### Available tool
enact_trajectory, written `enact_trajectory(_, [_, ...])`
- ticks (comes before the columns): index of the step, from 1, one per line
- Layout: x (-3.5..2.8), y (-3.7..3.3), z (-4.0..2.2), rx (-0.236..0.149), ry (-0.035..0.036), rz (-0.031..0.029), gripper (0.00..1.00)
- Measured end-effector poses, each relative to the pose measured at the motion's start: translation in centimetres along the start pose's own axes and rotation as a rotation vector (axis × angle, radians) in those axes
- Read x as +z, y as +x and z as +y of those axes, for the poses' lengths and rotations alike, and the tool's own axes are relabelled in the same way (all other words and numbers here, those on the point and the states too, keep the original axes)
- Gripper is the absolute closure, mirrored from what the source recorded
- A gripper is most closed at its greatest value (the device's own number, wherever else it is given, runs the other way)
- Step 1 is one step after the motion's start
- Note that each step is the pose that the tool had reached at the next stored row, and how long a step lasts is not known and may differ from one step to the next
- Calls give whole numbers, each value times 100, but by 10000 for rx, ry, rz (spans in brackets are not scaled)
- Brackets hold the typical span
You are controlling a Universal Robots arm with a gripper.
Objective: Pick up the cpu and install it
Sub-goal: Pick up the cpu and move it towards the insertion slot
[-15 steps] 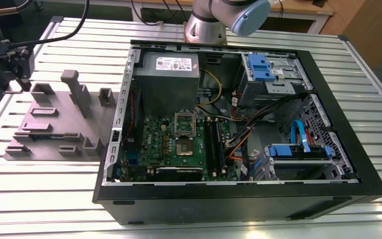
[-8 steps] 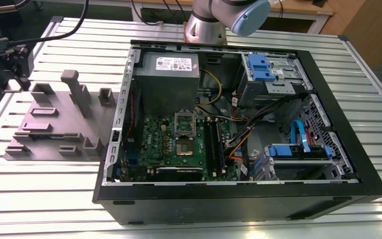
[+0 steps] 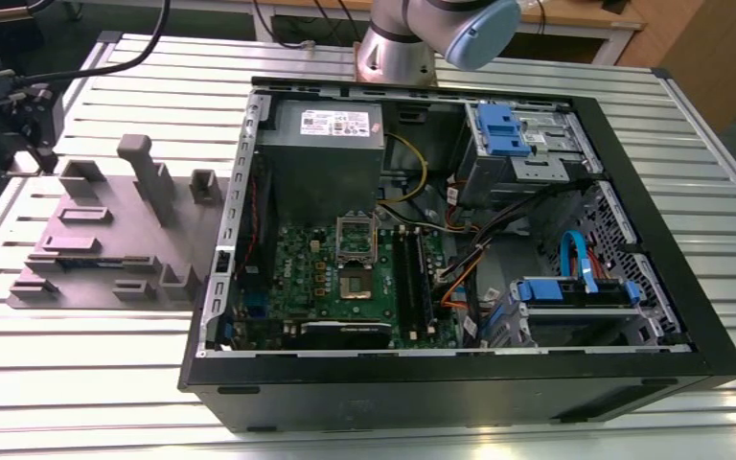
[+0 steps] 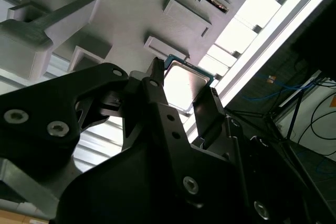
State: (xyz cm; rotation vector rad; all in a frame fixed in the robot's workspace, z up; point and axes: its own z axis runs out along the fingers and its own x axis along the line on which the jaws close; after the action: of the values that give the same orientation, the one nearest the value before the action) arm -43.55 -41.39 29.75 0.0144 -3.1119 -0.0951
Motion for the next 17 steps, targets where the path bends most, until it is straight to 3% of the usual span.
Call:
enact_trajectory(10, [-21, 0, 3, 0, 0, 1, 53])
enact_trajectory(12, [-80, 2, 7, 0, 0, 1, 53])
enact_trajectory(17, [-89, 3, 7, 1, 0, 1, 53])
